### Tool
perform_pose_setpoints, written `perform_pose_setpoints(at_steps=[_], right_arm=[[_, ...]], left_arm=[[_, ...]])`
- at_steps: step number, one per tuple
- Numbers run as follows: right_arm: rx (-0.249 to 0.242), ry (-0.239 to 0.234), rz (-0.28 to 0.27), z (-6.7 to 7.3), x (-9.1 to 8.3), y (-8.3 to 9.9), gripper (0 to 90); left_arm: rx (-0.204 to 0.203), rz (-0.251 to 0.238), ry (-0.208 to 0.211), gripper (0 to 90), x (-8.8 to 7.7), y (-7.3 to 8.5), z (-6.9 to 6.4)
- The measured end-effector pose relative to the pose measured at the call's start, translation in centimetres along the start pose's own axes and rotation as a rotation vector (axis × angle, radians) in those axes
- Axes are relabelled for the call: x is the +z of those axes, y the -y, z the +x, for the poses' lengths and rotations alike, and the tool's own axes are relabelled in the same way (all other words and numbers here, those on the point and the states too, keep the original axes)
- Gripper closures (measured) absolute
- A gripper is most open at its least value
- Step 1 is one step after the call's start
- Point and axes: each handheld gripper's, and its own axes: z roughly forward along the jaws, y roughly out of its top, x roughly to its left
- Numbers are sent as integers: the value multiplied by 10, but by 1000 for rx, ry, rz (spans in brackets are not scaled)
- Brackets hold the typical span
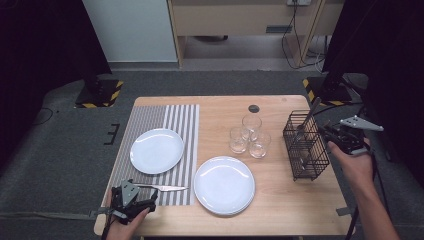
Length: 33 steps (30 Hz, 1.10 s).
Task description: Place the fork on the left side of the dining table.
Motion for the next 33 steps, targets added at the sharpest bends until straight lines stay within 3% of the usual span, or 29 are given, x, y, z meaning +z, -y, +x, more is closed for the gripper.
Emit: perform_pose_setpoints(at_steps=[6,19,33], right_arm=[[-8,4,-6,-1,0,0,809],[1,9,-14,1,2,1,806],[0,30,-53,4,4,1,864]], left_arm=[[1,-2,1,44,0,0,-1],[1,-1,1,44,0,0,-1],[0,-1,0,44,0,0,0]])
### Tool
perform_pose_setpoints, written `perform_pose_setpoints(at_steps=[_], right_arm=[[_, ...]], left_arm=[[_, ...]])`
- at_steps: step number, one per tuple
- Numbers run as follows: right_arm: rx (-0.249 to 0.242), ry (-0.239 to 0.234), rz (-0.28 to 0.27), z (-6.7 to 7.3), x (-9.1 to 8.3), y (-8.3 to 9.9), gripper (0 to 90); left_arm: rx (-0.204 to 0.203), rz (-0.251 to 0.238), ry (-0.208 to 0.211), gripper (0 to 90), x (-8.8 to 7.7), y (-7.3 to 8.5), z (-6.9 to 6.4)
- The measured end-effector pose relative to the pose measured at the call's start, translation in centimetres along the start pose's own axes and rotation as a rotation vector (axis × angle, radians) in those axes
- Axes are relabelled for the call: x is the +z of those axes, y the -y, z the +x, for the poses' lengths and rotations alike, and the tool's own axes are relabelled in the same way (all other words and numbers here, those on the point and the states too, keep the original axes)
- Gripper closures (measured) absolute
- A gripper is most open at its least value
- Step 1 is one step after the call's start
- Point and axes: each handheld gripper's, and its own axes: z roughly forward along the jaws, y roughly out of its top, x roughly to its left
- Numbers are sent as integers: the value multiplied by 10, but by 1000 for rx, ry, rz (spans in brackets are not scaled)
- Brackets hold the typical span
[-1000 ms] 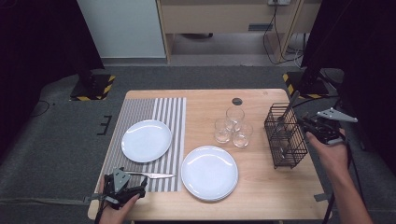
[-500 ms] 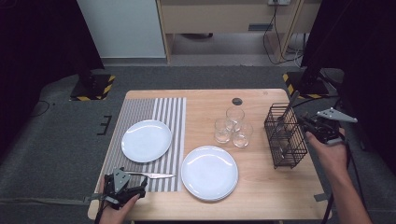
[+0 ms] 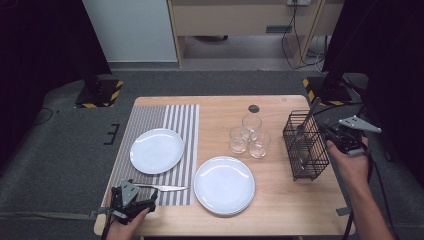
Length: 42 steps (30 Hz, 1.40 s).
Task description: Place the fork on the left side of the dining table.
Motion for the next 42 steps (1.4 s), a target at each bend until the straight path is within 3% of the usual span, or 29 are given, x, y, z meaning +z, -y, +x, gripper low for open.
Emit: perform_pose_setpoints(at_steps=[42], right_arm=[[30,-45,-116,5,-9,-8,869]], left_arm=[[-3,-2,-2,44,0,0,1]])
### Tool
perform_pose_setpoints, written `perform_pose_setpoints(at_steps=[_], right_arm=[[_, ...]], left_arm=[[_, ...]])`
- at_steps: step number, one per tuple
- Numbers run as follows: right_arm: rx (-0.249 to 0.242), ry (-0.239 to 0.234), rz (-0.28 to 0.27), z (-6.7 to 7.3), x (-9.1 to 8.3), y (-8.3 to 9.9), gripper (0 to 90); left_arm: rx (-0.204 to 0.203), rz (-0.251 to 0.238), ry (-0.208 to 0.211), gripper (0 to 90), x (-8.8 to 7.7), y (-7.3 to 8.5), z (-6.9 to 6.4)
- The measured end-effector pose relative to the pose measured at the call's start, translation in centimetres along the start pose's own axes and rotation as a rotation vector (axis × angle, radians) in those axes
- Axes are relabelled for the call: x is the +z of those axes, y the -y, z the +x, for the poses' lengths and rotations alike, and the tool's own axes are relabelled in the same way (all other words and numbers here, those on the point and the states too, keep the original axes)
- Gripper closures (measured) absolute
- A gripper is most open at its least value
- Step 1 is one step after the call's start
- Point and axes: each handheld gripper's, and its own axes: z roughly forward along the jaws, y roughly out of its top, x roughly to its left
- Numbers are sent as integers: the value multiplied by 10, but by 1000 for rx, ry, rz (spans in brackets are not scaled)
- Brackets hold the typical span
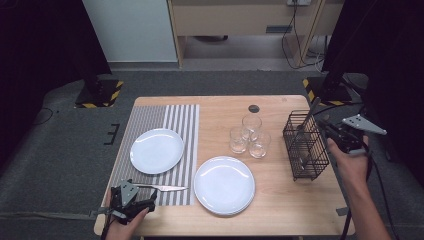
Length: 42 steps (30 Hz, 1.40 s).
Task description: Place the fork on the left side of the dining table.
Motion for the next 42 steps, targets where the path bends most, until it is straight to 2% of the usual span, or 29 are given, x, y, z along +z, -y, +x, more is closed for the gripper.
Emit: perform_pose_setpoints(at_steps=[20,42], right_arm=[[11,-17,-113,-1,-8,-5,869],[22,-21,-175,1,-11,-8,870]], left_arm=[[0,1,-2,43,0,0,0],[2,0,-2,44,0,0,-1]])
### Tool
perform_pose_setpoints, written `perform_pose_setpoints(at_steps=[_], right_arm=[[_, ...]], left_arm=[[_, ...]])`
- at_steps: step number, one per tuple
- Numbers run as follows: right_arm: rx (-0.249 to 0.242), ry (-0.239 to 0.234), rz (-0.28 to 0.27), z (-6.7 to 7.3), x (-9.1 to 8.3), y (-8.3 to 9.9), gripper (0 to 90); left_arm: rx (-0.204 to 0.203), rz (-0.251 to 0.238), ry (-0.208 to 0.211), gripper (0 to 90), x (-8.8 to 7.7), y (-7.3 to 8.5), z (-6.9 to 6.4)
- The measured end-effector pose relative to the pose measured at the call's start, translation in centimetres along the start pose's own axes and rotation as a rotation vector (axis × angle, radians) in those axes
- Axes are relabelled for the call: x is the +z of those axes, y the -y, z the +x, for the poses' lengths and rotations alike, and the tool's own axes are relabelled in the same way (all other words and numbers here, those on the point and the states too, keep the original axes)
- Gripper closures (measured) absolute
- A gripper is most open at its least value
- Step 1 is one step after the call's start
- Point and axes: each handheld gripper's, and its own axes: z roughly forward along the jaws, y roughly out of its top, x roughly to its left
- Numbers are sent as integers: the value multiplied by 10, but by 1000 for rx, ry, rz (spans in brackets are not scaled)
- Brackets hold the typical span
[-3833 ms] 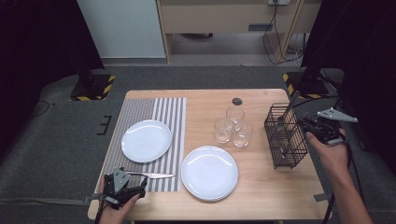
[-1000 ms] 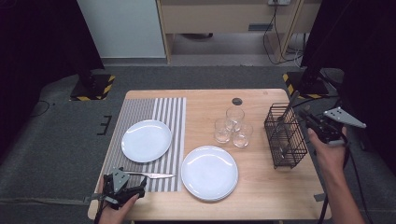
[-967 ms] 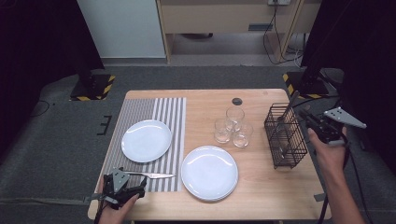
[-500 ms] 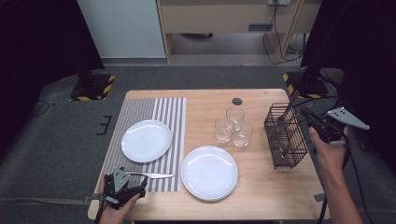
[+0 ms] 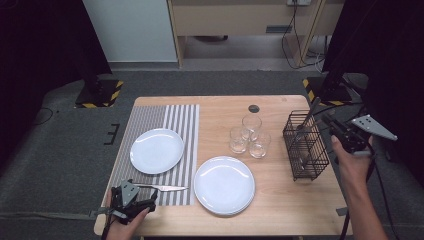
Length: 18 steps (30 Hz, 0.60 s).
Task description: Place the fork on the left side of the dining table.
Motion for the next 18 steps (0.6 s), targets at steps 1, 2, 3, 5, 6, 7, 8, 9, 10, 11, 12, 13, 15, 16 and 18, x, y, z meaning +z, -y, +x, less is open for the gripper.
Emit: perform_pose_setpoints(at_steps=[1,2,3,5,6,7,8,9,10,11,12,13,15,16,18], right_arm=[[2,-1,-1,0,0,0,869],[2,0,-2,0,0,0,869],[1,-1,-2,0,0,0,869],[4,-2,-6,0,0,0,869],[2,-2,-8,1,0,-1,869],[1,-2,-10,1,0,-1,869],[2,-4,-11,1,0,-1,869],[1,-4,-13,2,0,-1,869],[-1,-3,-15,2,0,-2,869],[-2,-3,-16,2,0,-2,869],[-3,-3,-18,2,0,-2,869],[-3,-3,-20,2,0,-2,869],[-6,0,-22,2,0,-2,870],[-7,0,-23,2,0,-2,869],[-6,3,-25,2,-1,-2,869]], left_arm=[[0,0,0,44,0,0,0],[0,0,0,44,0,0,0],[0,1,0,44,0,0,0],[0,1,0,44,0,0,0],[0,0,0,44,0,0,0],[0,0,0,44,0,0,0],[0,0,0,44,0,0,0],[1,1,0,44,0,0,0],[0,1,1,44,0,0,0],[0,0,0,44,0,0,0],[0,0,0,44,0,0,0],[-1,0,0,44,0,0,0],[0,1,1,44,0,0,0],[1,1,1,44,0,0,0],[1,0,1,44,0,0,0]])
